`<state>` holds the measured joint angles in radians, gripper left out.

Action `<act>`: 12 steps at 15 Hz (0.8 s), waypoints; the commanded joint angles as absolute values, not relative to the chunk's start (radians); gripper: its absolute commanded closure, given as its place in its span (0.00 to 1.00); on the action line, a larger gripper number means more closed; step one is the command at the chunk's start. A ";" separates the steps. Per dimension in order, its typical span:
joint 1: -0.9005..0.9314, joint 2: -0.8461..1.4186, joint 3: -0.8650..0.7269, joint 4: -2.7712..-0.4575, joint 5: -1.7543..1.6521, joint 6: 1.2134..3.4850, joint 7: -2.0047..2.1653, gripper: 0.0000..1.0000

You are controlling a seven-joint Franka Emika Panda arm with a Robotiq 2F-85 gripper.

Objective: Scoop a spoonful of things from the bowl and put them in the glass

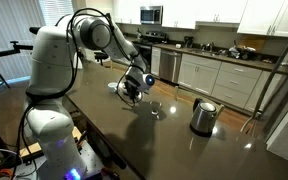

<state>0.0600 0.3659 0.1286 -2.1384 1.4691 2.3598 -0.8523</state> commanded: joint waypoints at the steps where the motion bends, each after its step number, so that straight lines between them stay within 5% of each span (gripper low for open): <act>1: 0.058 0.395 0.109 -2.121 1.532 2.292 -0.916 0.95; 12: 0.100 0.426 0.108 -2.066 1.519 2.250 -0.910 0.95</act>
